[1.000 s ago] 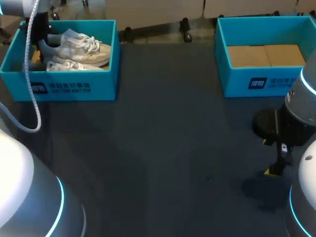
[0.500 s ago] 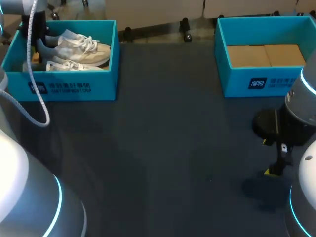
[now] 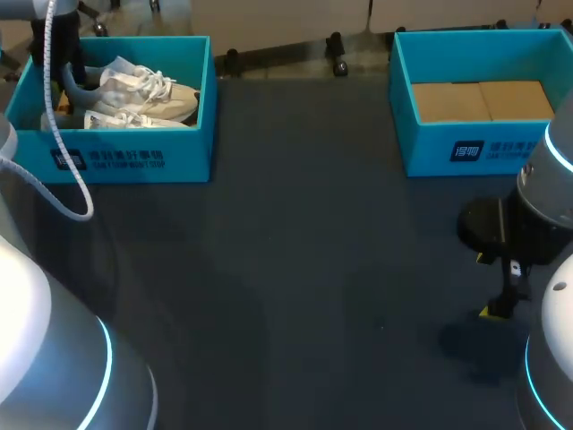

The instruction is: Take the shoe out of the shoebox, open the shoe tongue, remove and reinsert the insole, then place the shoe into the shoebox

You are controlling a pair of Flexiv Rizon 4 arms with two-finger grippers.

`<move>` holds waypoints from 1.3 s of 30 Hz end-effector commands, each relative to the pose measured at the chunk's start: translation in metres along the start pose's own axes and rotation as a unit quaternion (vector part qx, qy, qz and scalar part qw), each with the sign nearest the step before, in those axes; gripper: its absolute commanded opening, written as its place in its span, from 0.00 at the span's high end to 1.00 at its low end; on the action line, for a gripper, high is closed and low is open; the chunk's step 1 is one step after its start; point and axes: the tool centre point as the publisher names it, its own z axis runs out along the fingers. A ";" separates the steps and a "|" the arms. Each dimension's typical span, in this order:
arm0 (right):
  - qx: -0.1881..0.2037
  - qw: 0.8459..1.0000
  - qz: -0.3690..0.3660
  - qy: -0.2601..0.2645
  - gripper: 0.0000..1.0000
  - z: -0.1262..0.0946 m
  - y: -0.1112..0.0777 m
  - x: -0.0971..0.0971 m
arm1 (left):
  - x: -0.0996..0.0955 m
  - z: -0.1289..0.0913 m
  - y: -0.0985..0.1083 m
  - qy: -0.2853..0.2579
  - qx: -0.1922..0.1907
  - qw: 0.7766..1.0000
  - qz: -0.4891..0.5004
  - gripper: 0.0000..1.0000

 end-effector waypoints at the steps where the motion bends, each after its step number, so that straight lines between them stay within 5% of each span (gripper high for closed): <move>1: -0.001 1.000 0.000 -0.002 0.00 0.001 -0.001 0.001 | 0.001 -0.015 -0.010 -0.013 -0.007 1.000 0.001 0.18; 2: -0.001 1.000 0.000 -0.002 0.00 0.001 -0.001 0.001 | 0.001 -0.019 -0.011 -0.017 -0.006 1.000 0.001 0.06; 4: -0.001 1.000 0.000 -0.002 0.00 0.001 -0.001 0.001 | 0.000 -0.025 -0.013 -0.026 -0.009 1.000 0.001 0.00; 20: -0.001 1.000 0.000 -0.002 0.00 0.001 -0.001 0.001 | 0.003 -0.097 -0.062 -0.072 -0.045 0.996 0.001 0.00; 31: -0.001 1.000 0.000 -0.002 0.00 0.001 -0.001 0.001 | 0.015 -0.121 -0.112 -0.025 -0.019 0.999 -0.001 0.00; 39: -0.001 1.000 0.000 -0.002 0.00 0.001 -0.001 0.001 | 0.015 -0.121 -0.112 -0.025 -0.019 0.999 -0.001 0.00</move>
